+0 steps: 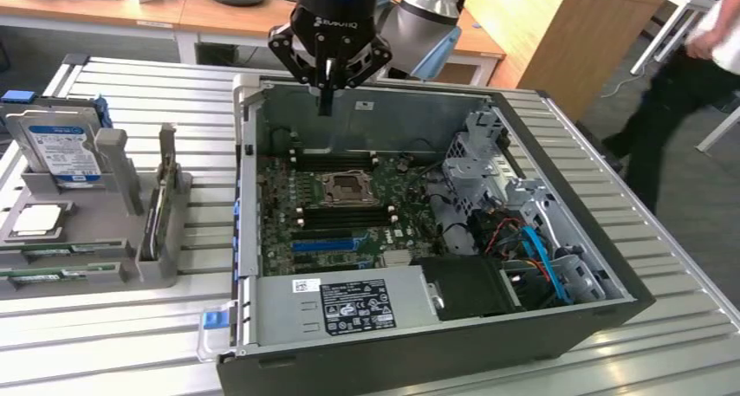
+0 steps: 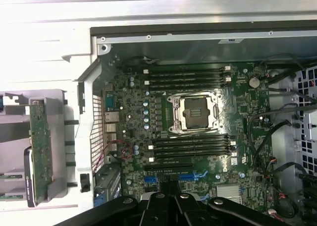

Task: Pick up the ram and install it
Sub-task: 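Reach for the ram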

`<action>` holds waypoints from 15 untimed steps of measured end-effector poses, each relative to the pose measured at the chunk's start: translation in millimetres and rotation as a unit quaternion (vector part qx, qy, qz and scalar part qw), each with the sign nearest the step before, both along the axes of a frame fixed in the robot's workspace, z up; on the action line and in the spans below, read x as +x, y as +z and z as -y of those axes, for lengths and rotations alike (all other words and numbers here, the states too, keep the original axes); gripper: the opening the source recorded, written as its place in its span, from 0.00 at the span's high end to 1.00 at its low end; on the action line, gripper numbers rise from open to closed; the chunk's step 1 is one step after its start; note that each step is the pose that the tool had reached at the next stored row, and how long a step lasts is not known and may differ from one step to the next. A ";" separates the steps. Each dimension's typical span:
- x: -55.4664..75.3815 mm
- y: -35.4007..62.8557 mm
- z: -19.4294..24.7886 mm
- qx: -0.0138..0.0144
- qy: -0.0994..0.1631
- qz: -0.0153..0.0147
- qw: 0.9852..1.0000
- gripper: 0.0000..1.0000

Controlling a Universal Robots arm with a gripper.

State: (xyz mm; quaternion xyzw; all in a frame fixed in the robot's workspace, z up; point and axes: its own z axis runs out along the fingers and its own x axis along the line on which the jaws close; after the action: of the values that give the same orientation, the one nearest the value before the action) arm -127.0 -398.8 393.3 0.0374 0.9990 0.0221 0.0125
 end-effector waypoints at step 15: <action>-26.5 0.0 0.0 0.000 0.000 0.000 1.000 0.89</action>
State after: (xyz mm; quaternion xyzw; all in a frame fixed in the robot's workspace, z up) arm -153.5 -398.9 393.3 0.0374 0.9990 0.0221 0.0126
